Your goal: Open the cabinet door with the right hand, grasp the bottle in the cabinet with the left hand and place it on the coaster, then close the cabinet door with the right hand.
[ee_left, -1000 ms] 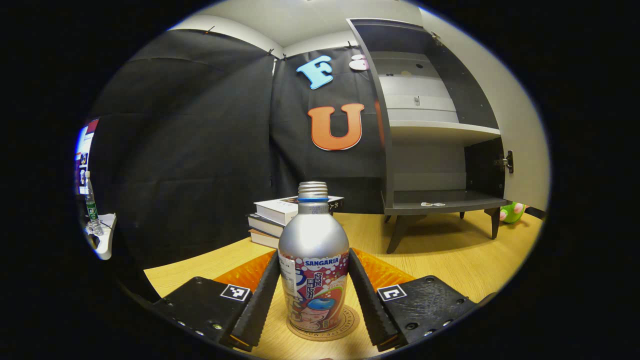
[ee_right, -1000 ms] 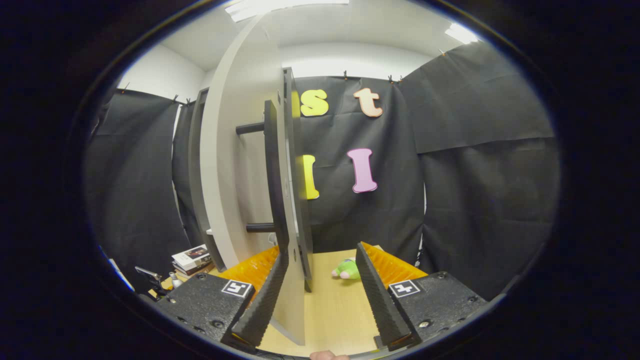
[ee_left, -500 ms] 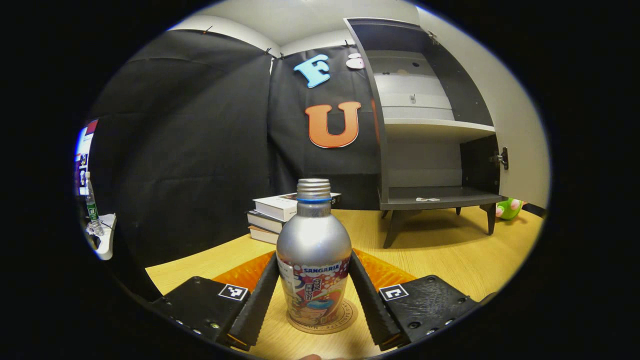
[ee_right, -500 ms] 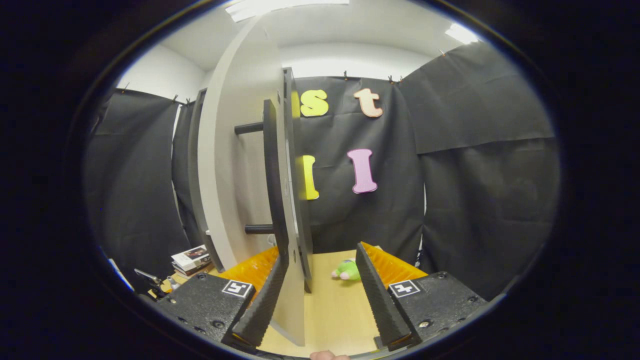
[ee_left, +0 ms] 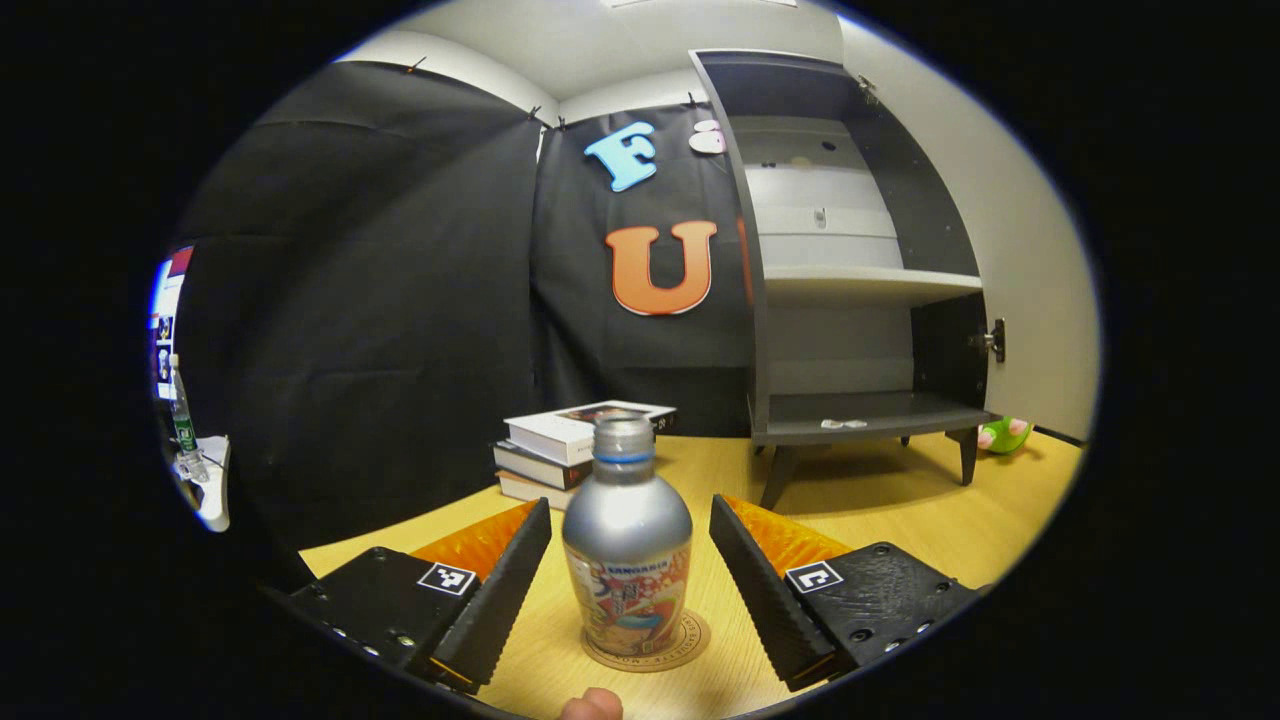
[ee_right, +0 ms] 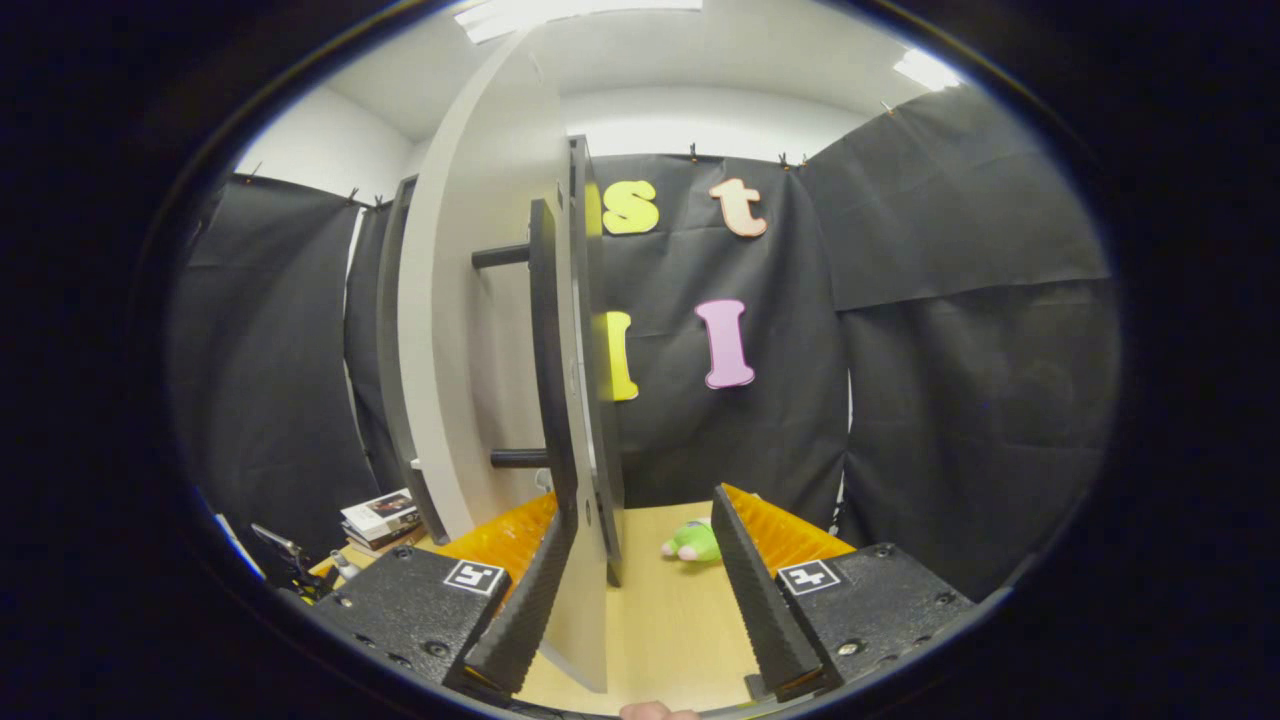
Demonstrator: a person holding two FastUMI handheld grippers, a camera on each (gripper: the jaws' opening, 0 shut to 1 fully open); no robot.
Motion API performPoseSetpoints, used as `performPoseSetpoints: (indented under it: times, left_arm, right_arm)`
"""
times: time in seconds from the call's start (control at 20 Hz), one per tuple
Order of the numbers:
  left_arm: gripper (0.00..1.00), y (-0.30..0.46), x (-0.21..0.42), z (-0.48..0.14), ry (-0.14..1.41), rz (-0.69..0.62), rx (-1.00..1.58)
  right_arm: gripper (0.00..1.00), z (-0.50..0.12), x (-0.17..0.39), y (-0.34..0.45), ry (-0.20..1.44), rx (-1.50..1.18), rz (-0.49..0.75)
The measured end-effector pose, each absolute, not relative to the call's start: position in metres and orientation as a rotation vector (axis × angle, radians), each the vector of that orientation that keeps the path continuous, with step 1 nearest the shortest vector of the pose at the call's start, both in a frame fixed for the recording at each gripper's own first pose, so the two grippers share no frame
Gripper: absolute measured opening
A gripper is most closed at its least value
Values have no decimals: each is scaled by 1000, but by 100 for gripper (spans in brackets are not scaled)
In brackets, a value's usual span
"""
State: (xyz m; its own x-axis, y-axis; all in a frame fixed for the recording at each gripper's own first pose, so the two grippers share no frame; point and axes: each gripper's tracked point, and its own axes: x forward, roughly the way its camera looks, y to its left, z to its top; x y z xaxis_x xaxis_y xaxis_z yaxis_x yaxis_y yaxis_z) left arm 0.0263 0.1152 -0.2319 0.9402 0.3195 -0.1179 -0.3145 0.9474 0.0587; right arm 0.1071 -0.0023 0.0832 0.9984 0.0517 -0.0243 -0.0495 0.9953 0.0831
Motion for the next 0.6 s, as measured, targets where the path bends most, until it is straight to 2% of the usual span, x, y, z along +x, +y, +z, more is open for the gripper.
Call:
performPoseSetpoints:
  times: [0.15,0.35,0.4,0.6]
  left_arm:
    - [96,112,19,-178,86,306,46]
    - [96,91,16,-105,40,219,19]
    - [96,98,34,-93,34,207,4]
    - [96,83,31,-50,44,175,-20]
  right_arm:
    - [85,79,106,-9,26,69,29]
    - [85,76,102,-13,9,95,26]
    - [85,77,101,-13,1,103,28]
    - [85,79,96,-23,-32,114,16]
